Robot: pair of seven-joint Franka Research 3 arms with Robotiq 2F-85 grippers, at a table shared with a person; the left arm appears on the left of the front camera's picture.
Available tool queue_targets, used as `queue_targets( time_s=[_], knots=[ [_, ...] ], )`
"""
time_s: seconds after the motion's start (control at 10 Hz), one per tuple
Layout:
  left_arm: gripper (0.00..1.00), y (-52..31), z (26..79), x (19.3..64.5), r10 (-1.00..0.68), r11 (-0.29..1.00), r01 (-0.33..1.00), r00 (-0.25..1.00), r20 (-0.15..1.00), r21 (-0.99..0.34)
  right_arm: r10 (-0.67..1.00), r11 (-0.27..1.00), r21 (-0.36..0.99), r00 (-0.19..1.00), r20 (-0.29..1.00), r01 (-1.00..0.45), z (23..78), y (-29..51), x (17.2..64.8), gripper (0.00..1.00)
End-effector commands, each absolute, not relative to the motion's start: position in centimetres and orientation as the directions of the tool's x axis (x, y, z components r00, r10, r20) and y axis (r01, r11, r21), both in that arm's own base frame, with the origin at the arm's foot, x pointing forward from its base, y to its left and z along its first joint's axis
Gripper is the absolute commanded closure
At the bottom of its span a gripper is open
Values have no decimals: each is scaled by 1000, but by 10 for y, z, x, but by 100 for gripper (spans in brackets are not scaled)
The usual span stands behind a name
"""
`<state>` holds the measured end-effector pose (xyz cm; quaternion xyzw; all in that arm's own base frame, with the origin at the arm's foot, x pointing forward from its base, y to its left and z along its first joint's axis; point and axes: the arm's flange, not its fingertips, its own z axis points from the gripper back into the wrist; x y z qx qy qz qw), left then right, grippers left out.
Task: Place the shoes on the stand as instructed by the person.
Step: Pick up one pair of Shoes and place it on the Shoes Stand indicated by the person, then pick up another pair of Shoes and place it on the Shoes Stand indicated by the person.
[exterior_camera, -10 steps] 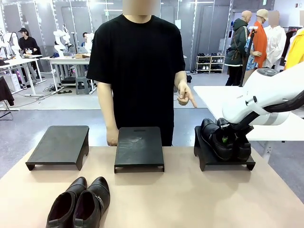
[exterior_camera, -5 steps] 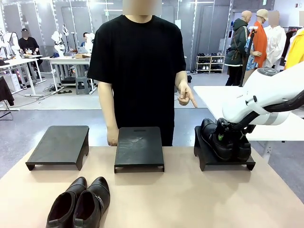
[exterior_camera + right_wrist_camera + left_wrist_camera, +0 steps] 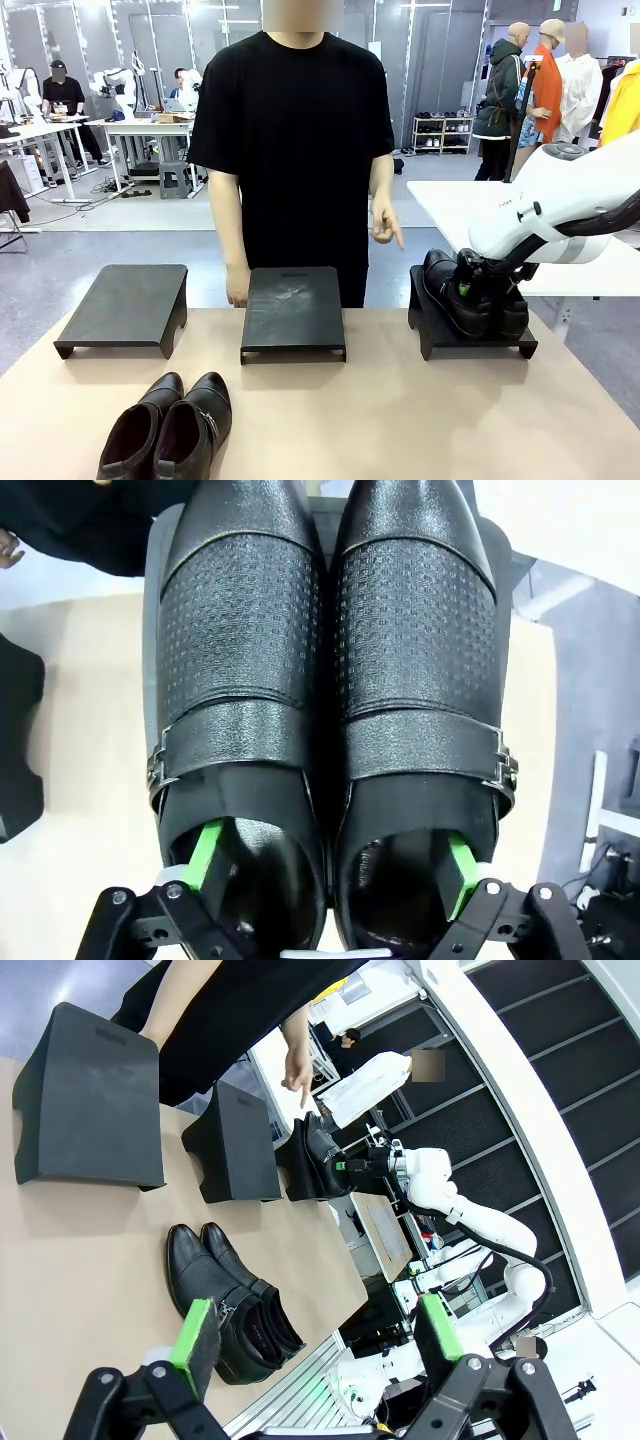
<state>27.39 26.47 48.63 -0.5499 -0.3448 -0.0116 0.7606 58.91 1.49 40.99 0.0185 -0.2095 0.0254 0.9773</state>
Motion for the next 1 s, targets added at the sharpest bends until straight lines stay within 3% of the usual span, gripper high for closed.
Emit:
queue_targets(
  time_s=[0.0,0.7,0.9],
  knots=[
    [0,266,488,272,349,393,409,762,545,-824,43,998,26,910,413,-59,411,15,590,0],
    [0,266,488,272,349,393,409,762,545,-824,42,998,26,911,411,-58,410,15,589,1],
    [0,266,488,272,349,393,409,762,545,-824,4,989,136,911,412,-66,451,-6,547,0]
  ],
)
